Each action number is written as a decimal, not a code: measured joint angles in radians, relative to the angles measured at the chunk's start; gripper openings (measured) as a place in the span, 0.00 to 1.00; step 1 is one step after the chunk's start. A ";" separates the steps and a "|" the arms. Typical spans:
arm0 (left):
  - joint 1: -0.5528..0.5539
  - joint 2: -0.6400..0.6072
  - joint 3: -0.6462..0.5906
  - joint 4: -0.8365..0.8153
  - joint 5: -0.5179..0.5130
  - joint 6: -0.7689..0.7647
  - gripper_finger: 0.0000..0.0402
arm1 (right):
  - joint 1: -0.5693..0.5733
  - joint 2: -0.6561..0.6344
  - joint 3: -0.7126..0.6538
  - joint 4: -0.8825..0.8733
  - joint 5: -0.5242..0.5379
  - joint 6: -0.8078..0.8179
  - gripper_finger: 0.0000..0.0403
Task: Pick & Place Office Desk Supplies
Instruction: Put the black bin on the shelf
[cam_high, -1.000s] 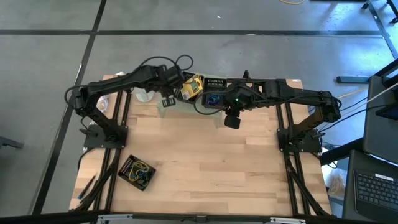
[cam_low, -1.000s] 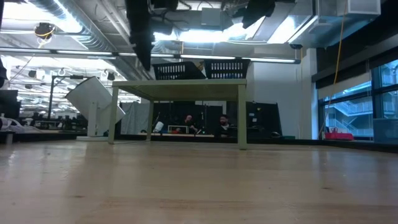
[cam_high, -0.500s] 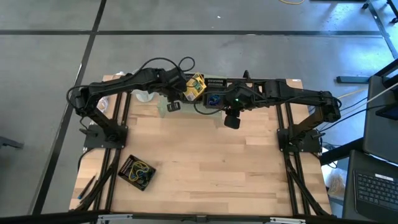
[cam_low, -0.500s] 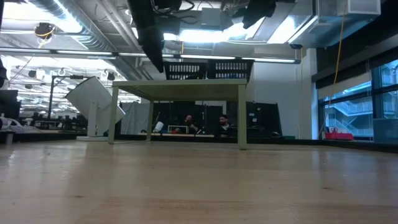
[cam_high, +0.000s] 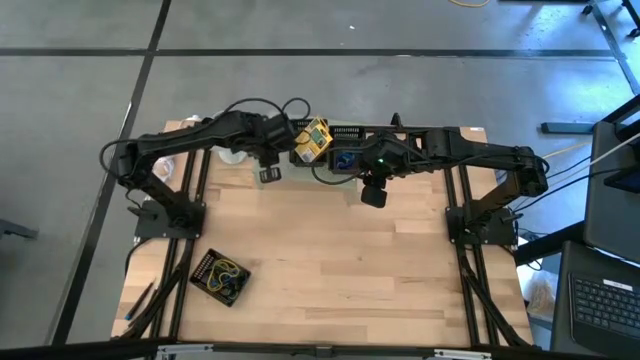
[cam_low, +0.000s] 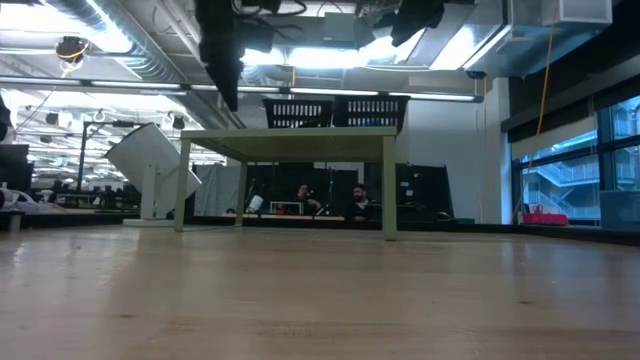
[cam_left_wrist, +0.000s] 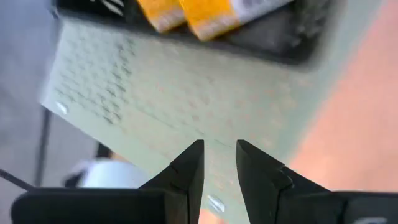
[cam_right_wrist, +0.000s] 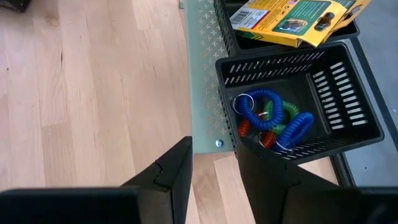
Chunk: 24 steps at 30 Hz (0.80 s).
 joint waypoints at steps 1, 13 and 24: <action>-0.012 -0.009 0.001 -0.023 0.016 -0.029 0.22 | 0.000 0.000 0.000 0.000 0.000 0.000 0.33; -0.344 -0.057 -0.018 -0.165 0.234 -0.664 0.42 | 0.000 0.000 0.000 0.002 0.000 -0.008 0.32; -0.767 -0.055 -0.133 0.013 0.298 -1.421 0.46 | 0.000 0.000 0.000 0.027 -0.119 -0.116 0.32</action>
